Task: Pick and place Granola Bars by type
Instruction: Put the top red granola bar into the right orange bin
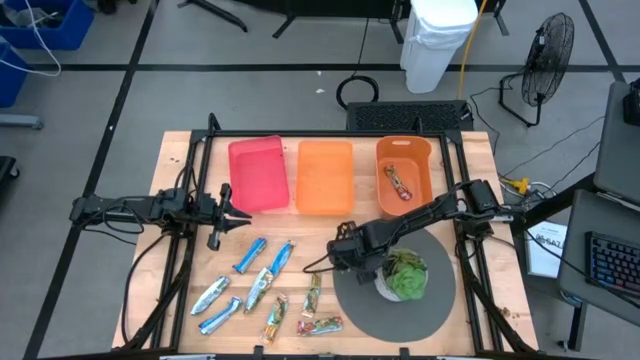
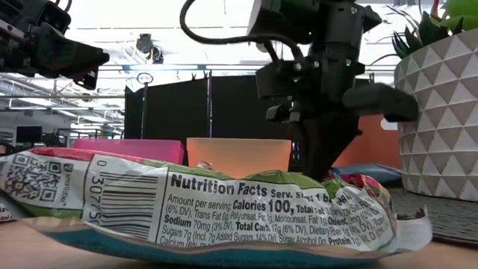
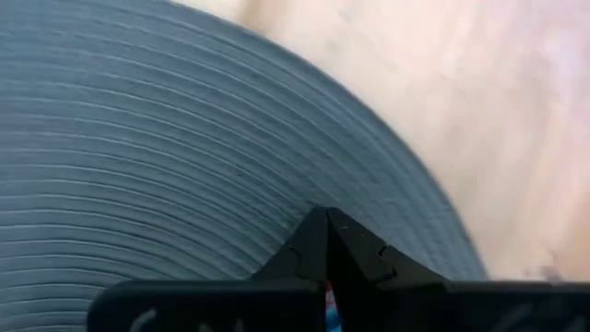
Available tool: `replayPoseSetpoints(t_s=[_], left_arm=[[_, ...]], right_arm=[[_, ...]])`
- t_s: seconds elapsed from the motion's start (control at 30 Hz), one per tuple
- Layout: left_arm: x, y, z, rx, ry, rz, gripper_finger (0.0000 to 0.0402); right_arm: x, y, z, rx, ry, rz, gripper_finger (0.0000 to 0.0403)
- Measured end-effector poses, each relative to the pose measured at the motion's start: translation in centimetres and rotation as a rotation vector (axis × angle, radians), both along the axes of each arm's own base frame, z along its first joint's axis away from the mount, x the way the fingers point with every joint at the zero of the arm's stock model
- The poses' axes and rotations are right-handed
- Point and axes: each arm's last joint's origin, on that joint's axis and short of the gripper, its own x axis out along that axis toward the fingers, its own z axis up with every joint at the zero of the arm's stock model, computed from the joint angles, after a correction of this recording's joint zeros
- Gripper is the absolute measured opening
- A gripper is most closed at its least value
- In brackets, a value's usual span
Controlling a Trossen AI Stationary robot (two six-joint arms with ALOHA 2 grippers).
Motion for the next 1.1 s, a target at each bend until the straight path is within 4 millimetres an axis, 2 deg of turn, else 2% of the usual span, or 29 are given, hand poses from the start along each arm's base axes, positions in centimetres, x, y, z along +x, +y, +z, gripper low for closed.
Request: replayPoseSetpoints(t_s=[0.3,0.53,0.8,0.93,1.1], left_arm=[[0.0,0.0,0.0,0.000,0.000,0.000,0.0063],[0.0,0.0,0.0,0.000,0.000,0.000,0.0063],[0.0,0.0,0.0,0.000,0.000,0.000,0.0063],[0.0,0.0,0.0,0.000,0.000,0.000,0.0063],[0.0,0.0,0.0,0.000,0.000,0.000,0.0063]], right_arm=[[-0.8,-1.5,0.4,-0.269,0.032,-0.092,0.0000],[-1.2,-1.8,1.7,-0.138,0.037,-0.126,0.0011],[-1.7,-1.7,4.3,0.020,-0.011,-0.166,0.0088],[-1.8,-1.7,4.1,0.038,0.006,-0.186,0.0123],[-1.6,-1.9,3.4,0.031,0.025,-0.191,0.0147]])
